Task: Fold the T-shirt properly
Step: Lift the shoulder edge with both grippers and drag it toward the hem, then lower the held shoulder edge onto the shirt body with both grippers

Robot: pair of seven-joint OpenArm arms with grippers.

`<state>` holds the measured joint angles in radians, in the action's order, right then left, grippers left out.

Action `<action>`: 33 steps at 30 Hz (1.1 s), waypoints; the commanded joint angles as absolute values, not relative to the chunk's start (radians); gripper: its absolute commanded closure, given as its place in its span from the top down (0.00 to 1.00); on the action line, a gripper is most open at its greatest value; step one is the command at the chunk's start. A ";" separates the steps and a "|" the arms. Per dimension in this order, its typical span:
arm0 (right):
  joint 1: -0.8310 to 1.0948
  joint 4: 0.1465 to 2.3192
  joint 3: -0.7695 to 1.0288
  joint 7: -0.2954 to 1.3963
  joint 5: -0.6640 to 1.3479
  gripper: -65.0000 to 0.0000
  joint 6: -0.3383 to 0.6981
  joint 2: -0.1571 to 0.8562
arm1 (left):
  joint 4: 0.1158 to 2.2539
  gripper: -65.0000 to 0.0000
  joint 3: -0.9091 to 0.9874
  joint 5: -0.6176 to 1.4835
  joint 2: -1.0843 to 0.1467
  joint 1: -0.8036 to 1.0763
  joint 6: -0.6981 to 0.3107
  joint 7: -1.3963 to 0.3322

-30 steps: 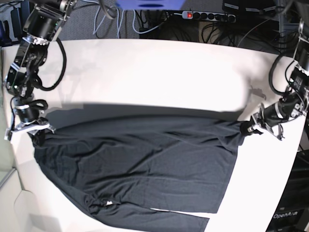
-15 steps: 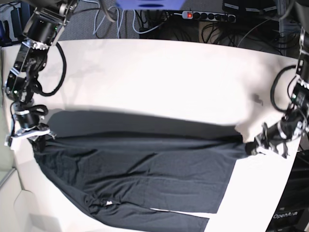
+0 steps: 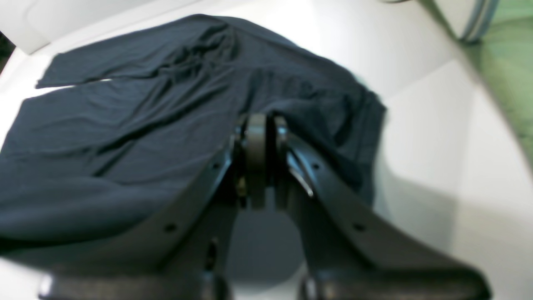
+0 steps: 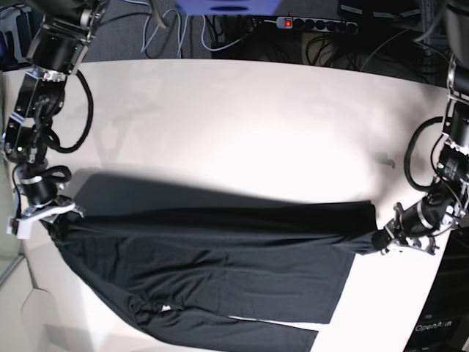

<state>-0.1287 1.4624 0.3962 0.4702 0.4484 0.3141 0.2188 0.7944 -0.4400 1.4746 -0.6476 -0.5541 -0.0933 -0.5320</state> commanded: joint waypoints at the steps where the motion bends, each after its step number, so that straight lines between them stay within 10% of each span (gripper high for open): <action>1: -0.163 1.475 0.394 0.435 0.460 0.00 0.320 0.234 | 0.799 0.00 -0.429 1.484 -0.667 -0.590 -0.104 -0.512; 33: -0.306 1.198 0.274 0.374 0.460 0.00 0.320 0.291 | 0.657 0.00 -0.430 1.484 -0.576 -0.670 -0.111 -0.460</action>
